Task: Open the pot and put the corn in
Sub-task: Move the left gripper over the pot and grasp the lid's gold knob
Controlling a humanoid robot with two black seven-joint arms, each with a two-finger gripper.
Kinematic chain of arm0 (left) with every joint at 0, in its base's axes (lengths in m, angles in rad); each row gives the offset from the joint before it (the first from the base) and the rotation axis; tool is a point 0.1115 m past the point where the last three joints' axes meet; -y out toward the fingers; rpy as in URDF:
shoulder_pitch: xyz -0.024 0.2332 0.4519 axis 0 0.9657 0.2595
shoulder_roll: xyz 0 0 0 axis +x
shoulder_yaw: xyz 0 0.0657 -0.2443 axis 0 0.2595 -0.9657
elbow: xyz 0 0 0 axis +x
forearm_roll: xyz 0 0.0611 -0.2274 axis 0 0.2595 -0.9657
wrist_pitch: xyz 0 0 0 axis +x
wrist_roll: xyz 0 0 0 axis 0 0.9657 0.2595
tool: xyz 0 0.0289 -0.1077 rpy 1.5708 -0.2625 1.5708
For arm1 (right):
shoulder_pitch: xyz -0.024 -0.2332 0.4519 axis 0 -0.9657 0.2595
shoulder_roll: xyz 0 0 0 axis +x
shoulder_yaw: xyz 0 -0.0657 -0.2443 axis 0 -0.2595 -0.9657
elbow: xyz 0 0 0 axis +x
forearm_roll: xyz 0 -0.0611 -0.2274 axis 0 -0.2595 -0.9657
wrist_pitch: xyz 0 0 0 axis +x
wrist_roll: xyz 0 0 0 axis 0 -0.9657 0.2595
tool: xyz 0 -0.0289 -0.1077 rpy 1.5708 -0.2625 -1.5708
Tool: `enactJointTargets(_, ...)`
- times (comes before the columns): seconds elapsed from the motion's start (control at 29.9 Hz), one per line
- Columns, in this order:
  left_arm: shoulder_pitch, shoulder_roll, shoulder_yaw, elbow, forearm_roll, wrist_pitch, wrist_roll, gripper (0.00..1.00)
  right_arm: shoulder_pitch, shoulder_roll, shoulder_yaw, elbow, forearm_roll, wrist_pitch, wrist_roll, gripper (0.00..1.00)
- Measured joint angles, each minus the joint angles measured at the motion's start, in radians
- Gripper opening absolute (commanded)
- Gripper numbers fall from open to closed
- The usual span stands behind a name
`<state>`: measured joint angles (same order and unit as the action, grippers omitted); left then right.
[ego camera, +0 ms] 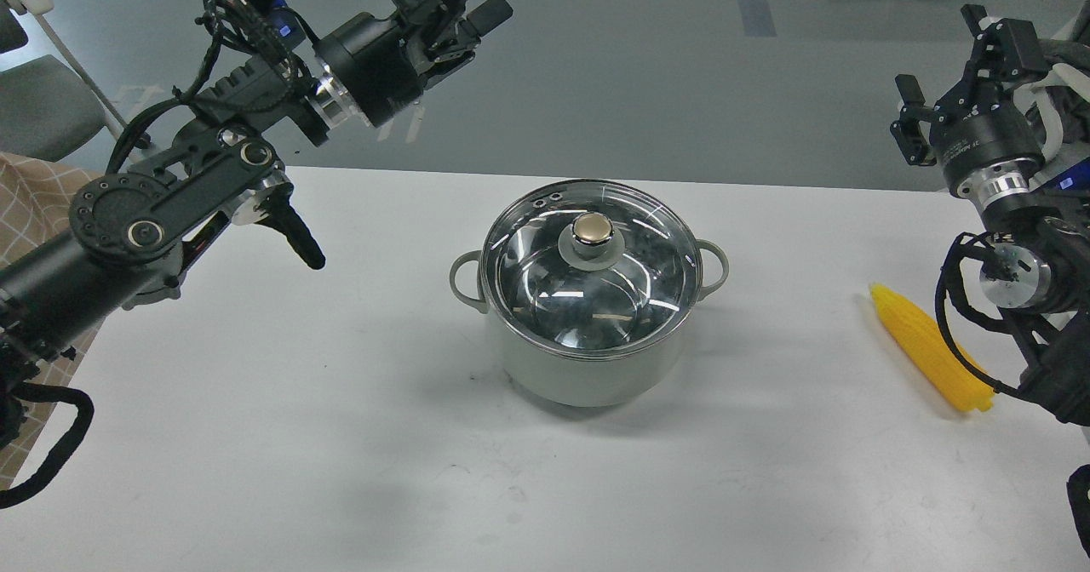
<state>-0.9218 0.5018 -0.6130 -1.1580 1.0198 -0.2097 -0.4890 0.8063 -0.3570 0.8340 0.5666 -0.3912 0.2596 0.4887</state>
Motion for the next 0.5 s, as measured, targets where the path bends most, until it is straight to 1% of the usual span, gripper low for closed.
enactJointTargets(0.1,0.005,0.003,0.002,-0.076,0.283,0.06,0.0,0.98,-0.002,-0.002,-0.001,0.003,0.0,0.0,0.0,1.0)
enactJointTargets(0.23,0.011,-0.009,0.004,-0.12,0.626,0.099,0.0,0.98,-0.006,-0.014,-0.003,0.017,0.0,-0.002,0.0,1.0)
enactJointTargets(0.33,0.015,-0.027,0.021,-0.136,0.863,0.119,0.0,0.98,-0.014,-0.024,-0.003,0.029,0.0,-0.003,0.0,1.0)
enactJointTargets(0.5,0.015,-0.057,0.069,-0.13,1.1,0.142,0.0,0.98,-0.025,-0.032,-0.003,0.036,0.0,-0.003,0.0,1.0)
